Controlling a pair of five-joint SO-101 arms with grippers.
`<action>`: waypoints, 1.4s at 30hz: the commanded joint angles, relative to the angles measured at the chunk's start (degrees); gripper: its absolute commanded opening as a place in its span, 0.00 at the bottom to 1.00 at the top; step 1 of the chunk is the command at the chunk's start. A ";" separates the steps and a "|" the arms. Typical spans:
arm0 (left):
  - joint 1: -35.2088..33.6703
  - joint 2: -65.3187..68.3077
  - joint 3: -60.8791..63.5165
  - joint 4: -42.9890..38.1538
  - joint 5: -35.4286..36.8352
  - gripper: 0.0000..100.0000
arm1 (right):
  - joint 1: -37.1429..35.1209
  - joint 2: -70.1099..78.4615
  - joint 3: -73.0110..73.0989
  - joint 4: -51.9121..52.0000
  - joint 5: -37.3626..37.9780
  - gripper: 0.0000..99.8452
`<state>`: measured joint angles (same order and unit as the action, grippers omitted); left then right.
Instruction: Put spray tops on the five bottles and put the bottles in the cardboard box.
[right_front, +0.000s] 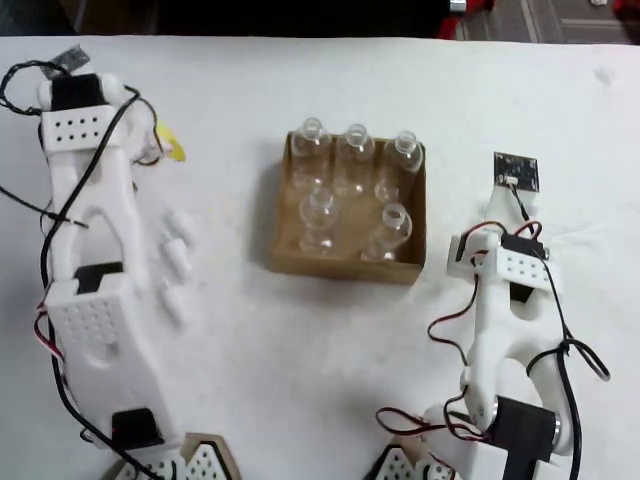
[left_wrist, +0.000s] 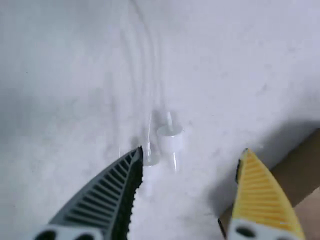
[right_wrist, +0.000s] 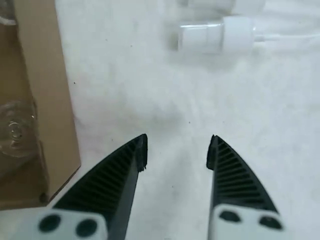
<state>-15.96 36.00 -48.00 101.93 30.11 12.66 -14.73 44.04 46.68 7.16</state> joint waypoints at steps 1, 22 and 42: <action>3.47 -7.16 -1.67 0.35 -23.65 0.29 | -0.48 -0.31 -0.18 -0.40 0.62 0.18; 3.82 -8.48 14.95 -3.52 -118.95 0.23 | -0.84 -0.31 -0.18 -0.84 2.37 0.17; 10.15 0.84 15.47 -8.62 -129.67 0.23 | -0.92 -0.31 -0.26 -0.84 3.34 0.17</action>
<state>-5.58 37.58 -32.18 94.64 -97.80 12.04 -14.73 44.04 46.68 9.80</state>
